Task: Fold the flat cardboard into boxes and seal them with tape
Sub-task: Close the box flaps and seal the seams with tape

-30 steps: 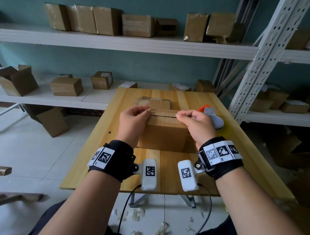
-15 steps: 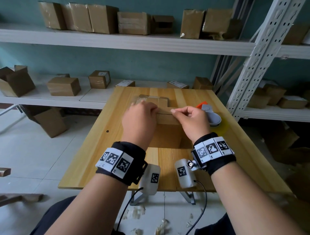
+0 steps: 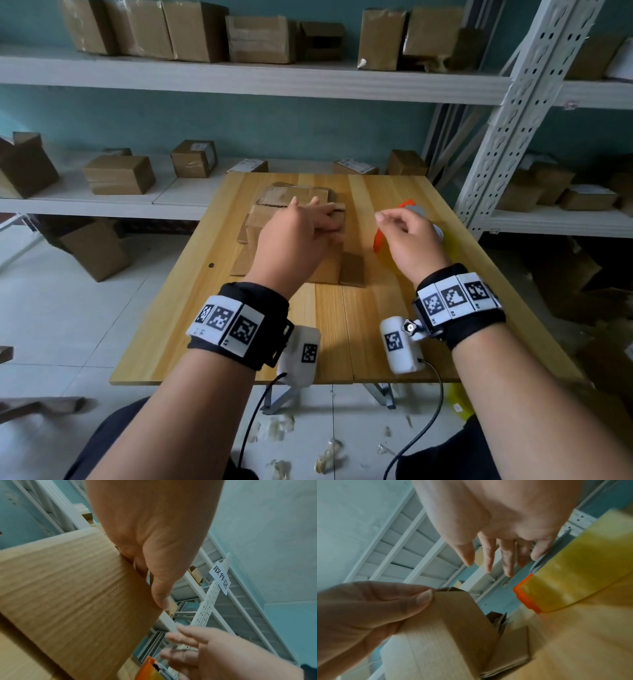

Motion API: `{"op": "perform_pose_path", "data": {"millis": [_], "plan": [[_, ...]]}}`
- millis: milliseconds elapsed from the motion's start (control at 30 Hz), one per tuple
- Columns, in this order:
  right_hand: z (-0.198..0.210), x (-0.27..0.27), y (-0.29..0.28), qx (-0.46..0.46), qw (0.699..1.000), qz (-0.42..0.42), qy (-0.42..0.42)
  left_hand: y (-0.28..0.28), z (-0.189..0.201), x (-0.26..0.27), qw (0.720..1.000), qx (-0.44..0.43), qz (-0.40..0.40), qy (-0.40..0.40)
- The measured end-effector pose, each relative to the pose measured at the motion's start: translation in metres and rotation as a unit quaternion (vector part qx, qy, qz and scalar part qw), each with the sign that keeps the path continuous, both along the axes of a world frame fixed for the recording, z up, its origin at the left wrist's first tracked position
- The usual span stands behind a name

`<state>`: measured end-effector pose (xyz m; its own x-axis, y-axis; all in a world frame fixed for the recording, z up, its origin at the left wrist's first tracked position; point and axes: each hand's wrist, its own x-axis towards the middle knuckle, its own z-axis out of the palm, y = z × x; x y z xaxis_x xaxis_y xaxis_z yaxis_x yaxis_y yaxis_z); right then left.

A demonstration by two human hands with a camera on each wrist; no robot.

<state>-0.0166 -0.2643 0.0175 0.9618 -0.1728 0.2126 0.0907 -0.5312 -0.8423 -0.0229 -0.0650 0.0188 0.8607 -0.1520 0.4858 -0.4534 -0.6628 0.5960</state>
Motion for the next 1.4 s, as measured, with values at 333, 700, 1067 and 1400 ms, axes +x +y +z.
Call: {"op": "perform_pose_path", "data": {"millis": [333,700,1067,1400], "plan": [[-0.004,0.002,-0.017,-0.228,0.959,-0.052,0.162,-0.017,0.027,-0.022,0.976,-0.205,-0.073,0.009],[0.006,-0.022,-0.033,-0.314,0.923,-0.028,0.22,-0.034,0.029,-0.027,0.89,-0.334,-0.207,0.23],[0.001,-0.033,-0.054,-0.31,0.936,-0.009,0.168,-0.041,0.008,-0.023,0.905,-0.189,-0.133,0.358],[0.027,-0.06,-0.076,0.083,0.996,0.003,-0.023,-0.042,0.001,-0.038,0.879,-0.301,-0.137,0.345]]}}
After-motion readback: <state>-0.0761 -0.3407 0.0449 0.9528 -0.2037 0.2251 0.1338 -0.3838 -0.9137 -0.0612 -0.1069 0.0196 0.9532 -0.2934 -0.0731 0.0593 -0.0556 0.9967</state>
